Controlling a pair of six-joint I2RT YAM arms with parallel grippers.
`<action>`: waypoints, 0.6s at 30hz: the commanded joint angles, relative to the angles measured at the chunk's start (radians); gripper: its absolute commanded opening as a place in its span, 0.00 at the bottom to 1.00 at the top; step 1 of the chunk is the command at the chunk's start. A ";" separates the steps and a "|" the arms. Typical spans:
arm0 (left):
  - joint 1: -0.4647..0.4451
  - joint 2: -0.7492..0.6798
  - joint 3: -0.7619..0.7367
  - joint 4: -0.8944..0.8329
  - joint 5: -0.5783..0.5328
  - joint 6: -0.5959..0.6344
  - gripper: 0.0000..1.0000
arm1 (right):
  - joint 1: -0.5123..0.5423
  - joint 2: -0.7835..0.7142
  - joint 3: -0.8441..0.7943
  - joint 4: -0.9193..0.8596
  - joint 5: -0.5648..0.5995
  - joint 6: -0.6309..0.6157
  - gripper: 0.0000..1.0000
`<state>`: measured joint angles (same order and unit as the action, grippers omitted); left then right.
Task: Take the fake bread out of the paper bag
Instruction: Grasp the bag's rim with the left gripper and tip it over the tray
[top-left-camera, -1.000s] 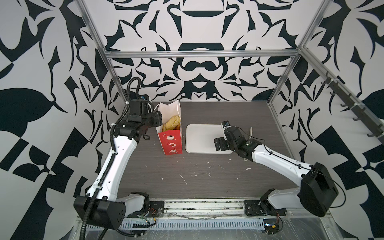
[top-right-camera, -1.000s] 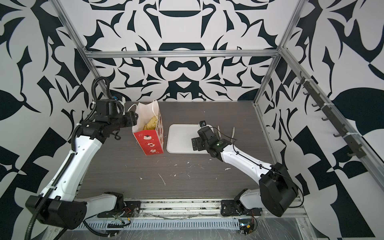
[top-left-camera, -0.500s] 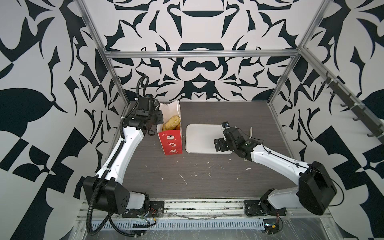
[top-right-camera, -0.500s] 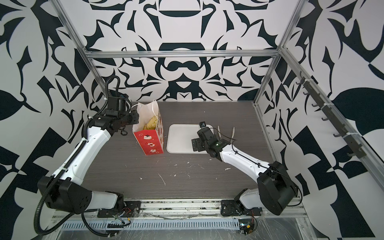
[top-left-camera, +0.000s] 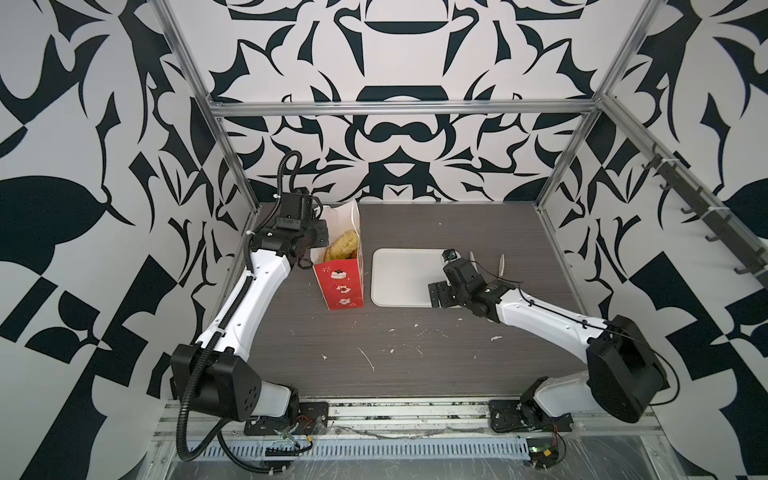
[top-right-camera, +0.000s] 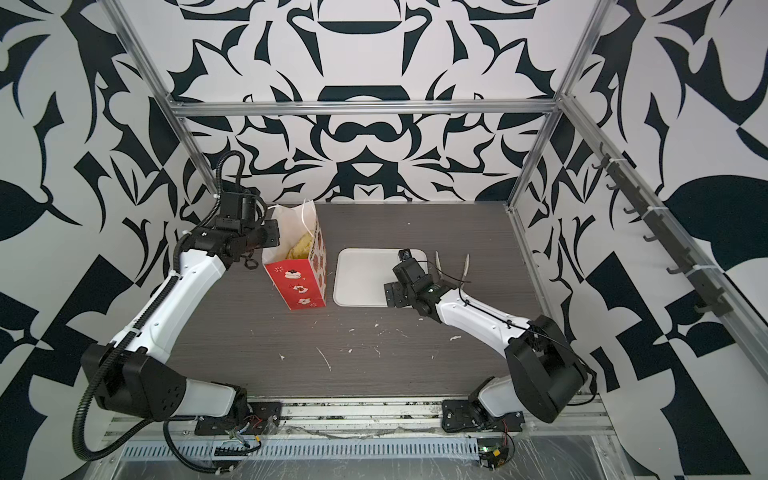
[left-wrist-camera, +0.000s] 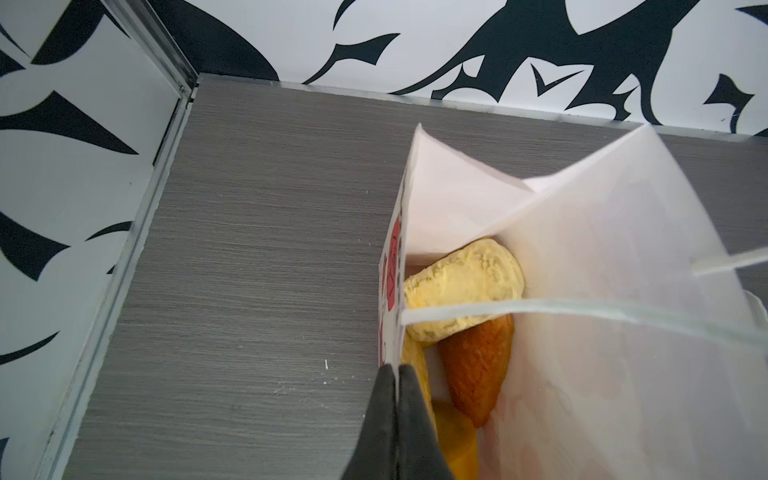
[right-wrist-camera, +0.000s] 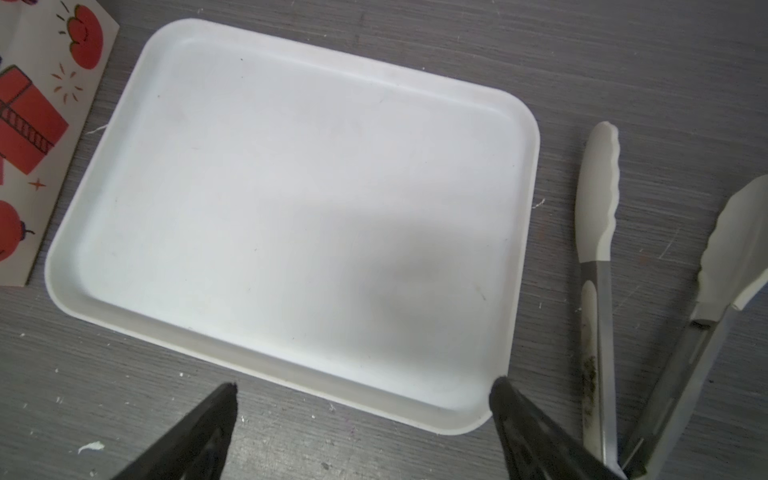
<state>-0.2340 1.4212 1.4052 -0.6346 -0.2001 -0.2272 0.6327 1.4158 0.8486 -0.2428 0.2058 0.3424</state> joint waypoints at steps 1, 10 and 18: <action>-0.002 0.023 0.064 -0.013 -0.013 0.022 0.00 | 0.002 -0.006 0.007 0.016 0.023 0.013 0.97; 0.024 0.162 0.332 -0.057 -0.067 0.146 0.00 | 0.003 -0.007 0.035 0.011 0.077 -0.013 0.97; 0.026 0.306 0.519 -0.067 -0.083 0.304 0.00 | -0.005 -0.044 0.041 -0.013 0.164 -0.054 0.97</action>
<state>-0.2081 1.7081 1.8885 -0.7105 -0.2695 0.0044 0.6315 1.4128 0.8513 -0.2440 0.3069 0.3115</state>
